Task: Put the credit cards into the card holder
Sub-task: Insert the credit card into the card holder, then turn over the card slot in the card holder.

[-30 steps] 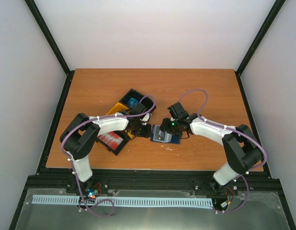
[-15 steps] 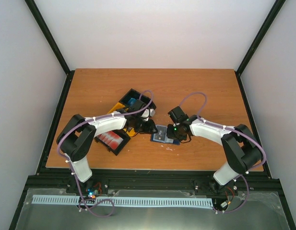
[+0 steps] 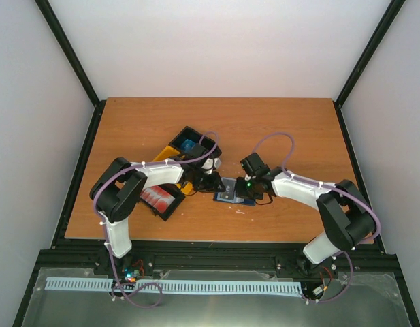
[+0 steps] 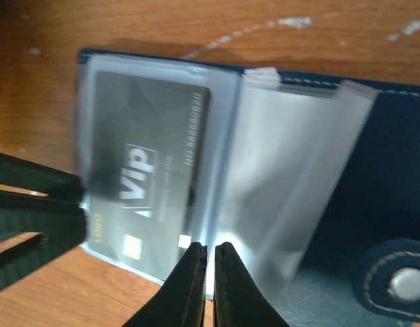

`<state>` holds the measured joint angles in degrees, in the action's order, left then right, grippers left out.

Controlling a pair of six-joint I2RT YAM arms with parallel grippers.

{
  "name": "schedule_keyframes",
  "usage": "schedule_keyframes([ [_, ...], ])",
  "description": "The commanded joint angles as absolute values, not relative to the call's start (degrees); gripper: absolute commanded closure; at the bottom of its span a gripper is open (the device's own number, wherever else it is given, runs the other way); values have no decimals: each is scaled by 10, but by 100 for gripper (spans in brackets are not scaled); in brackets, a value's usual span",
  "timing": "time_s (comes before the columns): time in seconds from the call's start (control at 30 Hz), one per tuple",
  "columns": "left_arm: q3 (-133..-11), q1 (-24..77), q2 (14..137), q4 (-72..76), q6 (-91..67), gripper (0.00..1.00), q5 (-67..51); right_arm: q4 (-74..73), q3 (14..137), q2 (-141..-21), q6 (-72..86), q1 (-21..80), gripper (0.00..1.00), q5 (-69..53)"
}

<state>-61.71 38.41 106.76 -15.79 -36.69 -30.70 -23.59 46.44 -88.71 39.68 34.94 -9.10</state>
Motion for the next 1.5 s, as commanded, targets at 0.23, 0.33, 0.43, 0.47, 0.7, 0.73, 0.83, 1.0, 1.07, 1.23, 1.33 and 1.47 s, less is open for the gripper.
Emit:
schedule_keyframes([
  [0.23,-627,380,1065,-143,-378,68,-297,-198,470,-905,375,353,95,-136],
  [0.33,-627,380,1065,-143,-378,66,-298,-193,468,-922,371,353,94,-145],
  [0.43,-626,380,1063,-145,-378,65,-294,-198,468,-936,372,353,95,-144],
  [0.47,-626,380,1063,-145,-377,65,-293,-199,468,-940,373,353,95,-142],
  [0.7,-626,380,1064,-141,-378,63,-304,-212,468,-958,377,353,95,-129],
  [0.73,-626,380,1064,-141,-378,64,-306,-212,468,-959,377,353,95,-129],
  [0.83,-627,380,1062,-142,-378,68,-303,-211,468,-961,379,353,95,-128],
  [1.0,-625,380,1048,-144,-376,69,-281,-210,469,-965,381,353,95,-128],
  [1.07,-622,380,1046,-132,-373,74,-307,-210,470,-965,381,353,95,-128],
  [1.23,-624,380,1066,-107,-366,77,-371,-205,469,-961,382,353,95,-131],
  [1.33,-628,380,1075,-107,-360,77,-383,-198,469,-952,383,353,94,-133],
  [1.47,-629,380,1073,-97,-350,75,-413,-199,468,-923,390,353,93,-120],
])
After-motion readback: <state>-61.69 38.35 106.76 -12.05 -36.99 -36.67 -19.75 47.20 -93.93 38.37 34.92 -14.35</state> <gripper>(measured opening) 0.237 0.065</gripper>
